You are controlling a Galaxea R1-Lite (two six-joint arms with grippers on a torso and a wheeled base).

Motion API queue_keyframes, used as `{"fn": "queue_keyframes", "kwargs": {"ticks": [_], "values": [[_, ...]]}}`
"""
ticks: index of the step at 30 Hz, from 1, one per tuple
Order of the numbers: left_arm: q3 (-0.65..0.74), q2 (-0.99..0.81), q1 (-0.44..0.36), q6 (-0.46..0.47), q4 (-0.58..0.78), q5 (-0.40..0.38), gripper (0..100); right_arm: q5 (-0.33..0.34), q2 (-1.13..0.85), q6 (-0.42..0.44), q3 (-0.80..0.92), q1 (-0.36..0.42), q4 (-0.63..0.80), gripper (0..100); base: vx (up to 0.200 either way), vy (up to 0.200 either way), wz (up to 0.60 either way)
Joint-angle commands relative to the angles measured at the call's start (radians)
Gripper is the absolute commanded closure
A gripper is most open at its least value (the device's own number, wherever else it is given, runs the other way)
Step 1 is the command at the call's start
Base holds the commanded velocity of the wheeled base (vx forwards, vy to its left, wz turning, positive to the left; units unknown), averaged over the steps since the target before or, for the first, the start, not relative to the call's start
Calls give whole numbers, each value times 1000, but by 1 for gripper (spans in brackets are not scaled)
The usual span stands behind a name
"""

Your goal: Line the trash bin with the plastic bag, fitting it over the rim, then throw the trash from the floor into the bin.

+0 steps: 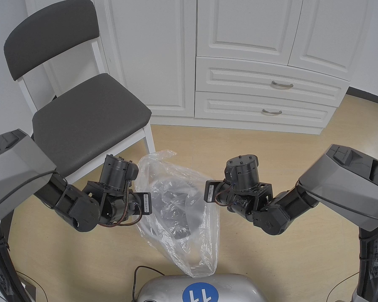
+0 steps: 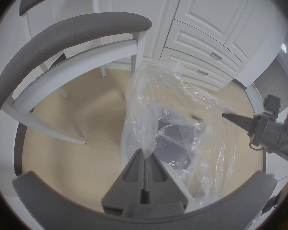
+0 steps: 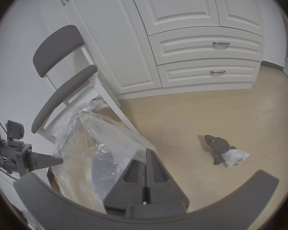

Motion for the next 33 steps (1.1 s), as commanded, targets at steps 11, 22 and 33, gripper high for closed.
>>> {"fn": "queue_keyframes", "kwargs": {"ticks": [11,22,33], "values": [[146,50,99,-44,-279,-89,100,3,61,-16,-7,-33,1,100,0,0,0],[88,165,126,-166,-359,-167,100,20,151,47,-58,0,-33,100,0,0,0],[63,205,195,-177,-365,-221,100,9,233,56,-165,-76,-27,100,0,0,0]]}}
